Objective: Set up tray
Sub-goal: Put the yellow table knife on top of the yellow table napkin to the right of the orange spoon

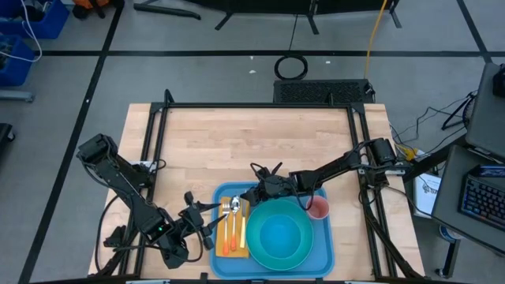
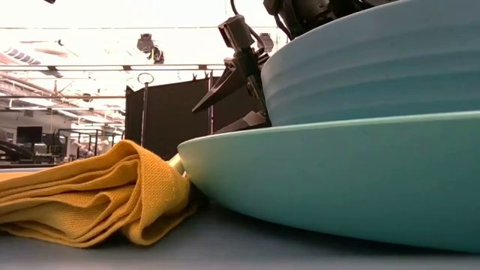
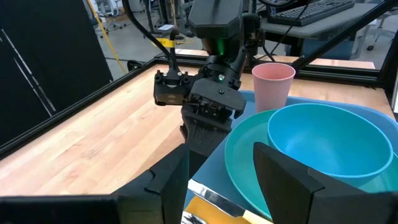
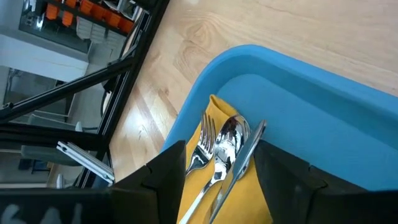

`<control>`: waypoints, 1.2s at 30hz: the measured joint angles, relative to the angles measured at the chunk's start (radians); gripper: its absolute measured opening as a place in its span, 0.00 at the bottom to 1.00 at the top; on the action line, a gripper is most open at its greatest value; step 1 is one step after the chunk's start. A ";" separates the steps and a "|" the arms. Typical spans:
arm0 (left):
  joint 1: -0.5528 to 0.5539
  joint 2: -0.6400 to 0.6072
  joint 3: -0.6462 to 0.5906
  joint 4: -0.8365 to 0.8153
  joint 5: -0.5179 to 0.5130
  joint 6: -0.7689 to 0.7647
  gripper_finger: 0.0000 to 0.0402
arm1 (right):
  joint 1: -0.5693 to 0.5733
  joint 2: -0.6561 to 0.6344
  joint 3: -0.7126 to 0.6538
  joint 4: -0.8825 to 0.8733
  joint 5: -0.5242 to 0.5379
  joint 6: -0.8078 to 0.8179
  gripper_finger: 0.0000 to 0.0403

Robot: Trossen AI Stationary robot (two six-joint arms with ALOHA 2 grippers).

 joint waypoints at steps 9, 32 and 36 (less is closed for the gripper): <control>0.000 0.000 0.000 0.000 0.000 0.000 0.46 | -0.004 0.000 0.000 -0.003 -0.003 -0.005 0.51; 0.000 0.000 0.000 0.000 0.001 0.000 0.46 | -0.005 0.000 0.000 0.068 -0.027 -0.070 0.66; 0.000 0.000 0.000 0.000 0.006 0.000 0.46 | -0.005 -0.001 0.000 0.114 -0.027 -0.096 0.66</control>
